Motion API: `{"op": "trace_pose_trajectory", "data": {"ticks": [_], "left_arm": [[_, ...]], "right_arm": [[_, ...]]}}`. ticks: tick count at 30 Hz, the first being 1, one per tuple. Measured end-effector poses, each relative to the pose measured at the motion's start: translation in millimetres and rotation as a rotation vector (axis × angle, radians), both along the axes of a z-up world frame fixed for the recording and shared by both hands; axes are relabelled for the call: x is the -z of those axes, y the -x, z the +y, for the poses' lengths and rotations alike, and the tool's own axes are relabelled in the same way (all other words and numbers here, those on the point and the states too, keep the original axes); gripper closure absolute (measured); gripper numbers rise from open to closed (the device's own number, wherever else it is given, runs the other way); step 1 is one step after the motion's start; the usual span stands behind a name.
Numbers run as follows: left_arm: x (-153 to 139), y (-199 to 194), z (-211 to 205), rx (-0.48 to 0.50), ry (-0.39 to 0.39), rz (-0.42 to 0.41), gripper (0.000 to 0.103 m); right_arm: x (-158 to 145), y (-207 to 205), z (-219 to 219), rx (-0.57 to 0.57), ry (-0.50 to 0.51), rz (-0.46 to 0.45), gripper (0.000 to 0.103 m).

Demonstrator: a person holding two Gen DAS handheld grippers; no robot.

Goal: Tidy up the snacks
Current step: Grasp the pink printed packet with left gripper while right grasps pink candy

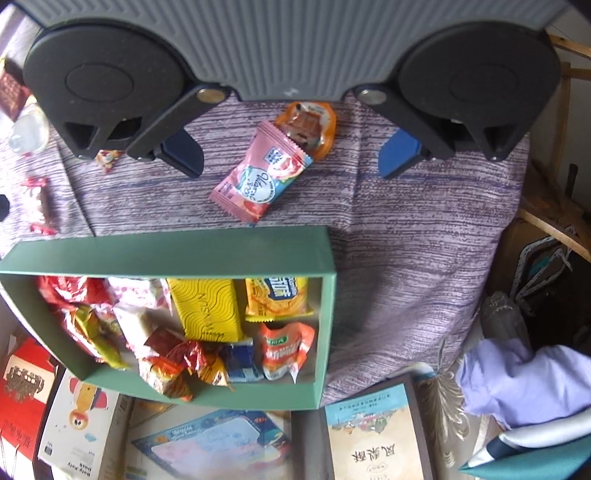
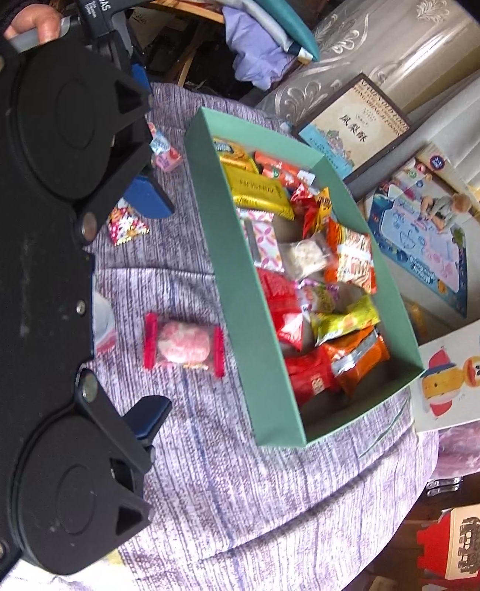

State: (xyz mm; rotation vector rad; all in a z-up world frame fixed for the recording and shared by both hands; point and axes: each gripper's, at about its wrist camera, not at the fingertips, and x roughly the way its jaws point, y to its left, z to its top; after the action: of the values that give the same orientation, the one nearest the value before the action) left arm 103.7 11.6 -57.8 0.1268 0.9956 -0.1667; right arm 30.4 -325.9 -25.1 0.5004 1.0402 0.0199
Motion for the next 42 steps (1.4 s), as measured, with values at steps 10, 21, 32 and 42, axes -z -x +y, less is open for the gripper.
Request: {"op": "trace_pose_trajectory", "data": {"ticks": [10,21,32,42], "left_arm": [[14.4,-5.4,-25.1,0.138,0.027,0.036,0.063],[10.4,10.4,-34.5,0.136,0.12,0.076,0.054],[9.2,4.2,-57.0,0.163,0.058,0.059,0.058],[-3.2,16.3,-53.3,0.158,0.081,0.055,0.075]], "right_arm": [[9.1,-2.4,-1.6,-0.008,0.077,0.005,0.037],[18.1,-22.0,38.7,-0.165,0.17,-0.027,0.072],[20.5,-16.0,46.0,-0.188,0.178,-0.051,0.072],[9.5,-8.6,21.0,-0.129,0.087,-0.064,0.072]]}}
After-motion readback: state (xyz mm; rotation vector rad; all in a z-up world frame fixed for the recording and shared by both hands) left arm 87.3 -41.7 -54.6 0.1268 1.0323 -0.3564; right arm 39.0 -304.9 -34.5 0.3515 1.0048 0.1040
